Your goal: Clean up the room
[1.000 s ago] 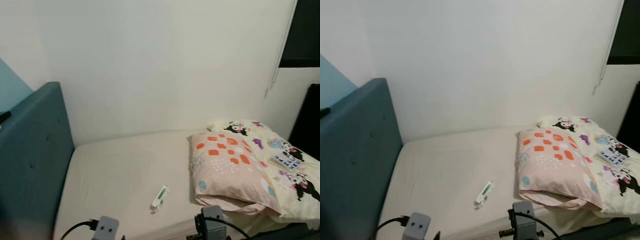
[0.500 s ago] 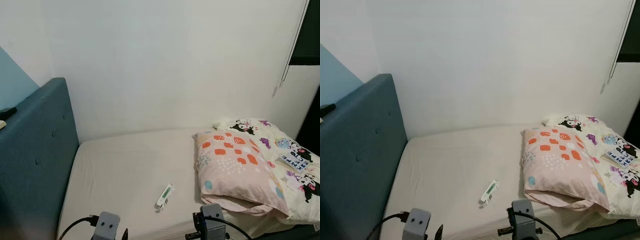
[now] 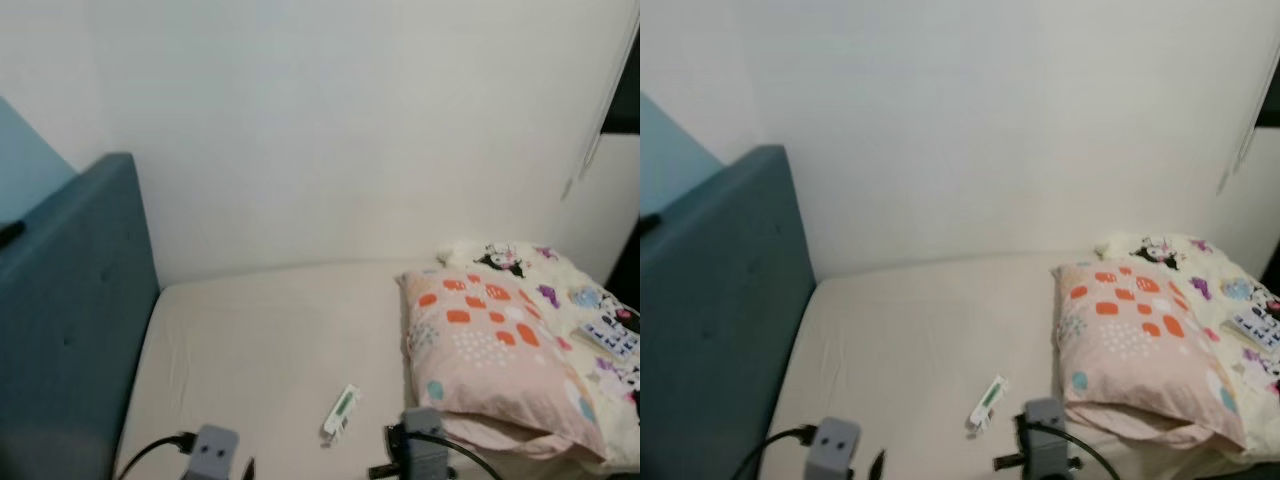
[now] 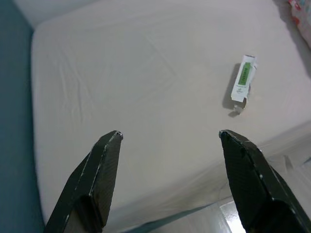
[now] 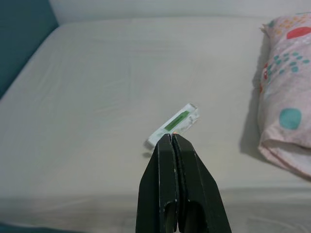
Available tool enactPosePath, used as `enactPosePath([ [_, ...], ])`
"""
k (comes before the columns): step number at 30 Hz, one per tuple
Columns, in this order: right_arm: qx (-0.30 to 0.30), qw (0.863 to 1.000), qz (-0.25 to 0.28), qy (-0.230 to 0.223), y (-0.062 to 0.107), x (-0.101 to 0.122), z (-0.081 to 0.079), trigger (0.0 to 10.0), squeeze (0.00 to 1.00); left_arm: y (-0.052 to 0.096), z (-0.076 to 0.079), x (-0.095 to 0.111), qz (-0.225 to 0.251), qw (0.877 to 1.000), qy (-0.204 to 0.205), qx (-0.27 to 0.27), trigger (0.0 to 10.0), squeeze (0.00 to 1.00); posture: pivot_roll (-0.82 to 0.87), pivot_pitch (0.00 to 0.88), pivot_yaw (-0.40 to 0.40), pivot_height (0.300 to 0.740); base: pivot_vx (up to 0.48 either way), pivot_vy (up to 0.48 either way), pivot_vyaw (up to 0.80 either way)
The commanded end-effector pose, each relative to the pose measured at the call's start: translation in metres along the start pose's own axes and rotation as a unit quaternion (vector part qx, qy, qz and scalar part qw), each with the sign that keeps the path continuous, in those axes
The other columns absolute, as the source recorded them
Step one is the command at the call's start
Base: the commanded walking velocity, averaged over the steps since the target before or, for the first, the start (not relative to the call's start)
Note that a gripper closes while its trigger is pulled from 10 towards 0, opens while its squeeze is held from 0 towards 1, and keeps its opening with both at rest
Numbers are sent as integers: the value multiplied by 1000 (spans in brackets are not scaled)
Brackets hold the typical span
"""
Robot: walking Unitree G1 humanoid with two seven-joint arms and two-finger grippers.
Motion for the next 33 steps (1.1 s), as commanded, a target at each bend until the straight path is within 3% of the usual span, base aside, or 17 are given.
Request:
enactPosePath([
  [1,-8,1000,-11,-2,3,-6,5,10000,0,1,3,-3,-4,1000,9,-2,10000,0,6,70,-27,740,270,0,0],
  [8,-5,1000,-12,-1,3,-7,4,10000,0,2,1,-3,-5,1000,8,1,10000,0,9,71,-29,740,264,0,0],
  [33,0,1000,-18,3,2,-8,2,10000,0,-3,-1,1,-1,1000,10,5,10000,0,10,76,-29,740,0,0,0],
])
Point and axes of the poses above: a point about 5 cm out from each wrist's last joint towards the gripper, its own y axis pointing back from the gripper into the wrist, its own x axis along the axis of the wrist's last joint, z = x × y, the point moved 4 cm from there along -y, pointing out of the wrist towards the gripper, and after that the axes turned 13 degrees about y, right-handed, at the moved point
